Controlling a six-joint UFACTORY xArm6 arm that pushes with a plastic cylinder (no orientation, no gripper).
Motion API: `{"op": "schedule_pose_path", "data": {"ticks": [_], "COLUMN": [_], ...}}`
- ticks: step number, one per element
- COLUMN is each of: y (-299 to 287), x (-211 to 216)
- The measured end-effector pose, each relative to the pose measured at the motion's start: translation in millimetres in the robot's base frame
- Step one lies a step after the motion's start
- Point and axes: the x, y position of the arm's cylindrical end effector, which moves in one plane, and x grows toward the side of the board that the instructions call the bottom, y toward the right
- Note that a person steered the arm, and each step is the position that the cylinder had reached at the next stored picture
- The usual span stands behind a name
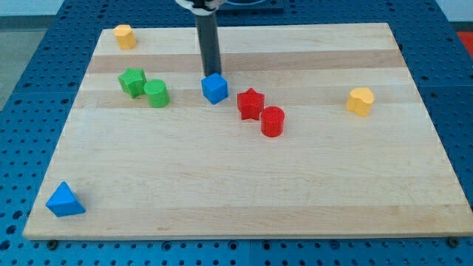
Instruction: Tap the yellow heart
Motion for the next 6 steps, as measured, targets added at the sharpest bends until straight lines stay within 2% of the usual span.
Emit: {"op": "schedule_pose_path", "data": {"ticks": [1, 2, 3, 4, 5, 6], "y": [-6, -25, 25, 26, -26, -39], "x": [56, 85, 97, 124, 158, 190]}}
